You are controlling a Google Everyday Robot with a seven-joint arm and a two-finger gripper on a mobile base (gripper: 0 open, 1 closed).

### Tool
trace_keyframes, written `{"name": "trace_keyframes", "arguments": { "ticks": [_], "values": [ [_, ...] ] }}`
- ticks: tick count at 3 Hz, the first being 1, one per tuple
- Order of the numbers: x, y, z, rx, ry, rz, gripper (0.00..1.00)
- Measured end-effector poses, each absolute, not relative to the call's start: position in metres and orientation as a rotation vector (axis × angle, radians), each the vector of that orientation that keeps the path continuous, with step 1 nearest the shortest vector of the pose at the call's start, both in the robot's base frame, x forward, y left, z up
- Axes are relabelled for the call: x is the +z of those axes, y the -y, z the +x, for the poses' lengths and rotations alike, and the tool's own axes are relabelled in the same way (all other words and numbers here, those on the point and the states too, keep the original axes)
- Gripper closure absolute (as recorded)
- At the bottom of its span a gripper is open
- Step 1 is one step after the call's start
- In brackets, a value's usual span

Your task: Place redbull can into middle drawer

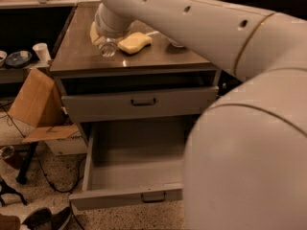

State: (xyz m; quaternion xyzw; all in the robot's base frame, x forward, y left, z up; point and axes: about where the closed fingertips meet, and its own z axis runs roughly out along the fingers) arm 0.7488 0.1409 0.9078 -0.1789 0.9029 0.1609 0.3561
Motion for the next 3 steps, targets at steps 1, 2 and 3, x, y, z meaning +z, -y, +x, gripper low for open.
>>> {"name": "trace_keyframes", "arguments": {
  "ticks": [1,2,3],
  "values": [
    [0.901,-0.100,0.714,0.479,-2.348,-0.529,1.00],
    [0.881,-0.063,0.678,0.543,-2.392,-0.625,1.00],
    [0.858,-0.048,0.654,0.625,-2.435,-0.788,1.00]
  ]
}}
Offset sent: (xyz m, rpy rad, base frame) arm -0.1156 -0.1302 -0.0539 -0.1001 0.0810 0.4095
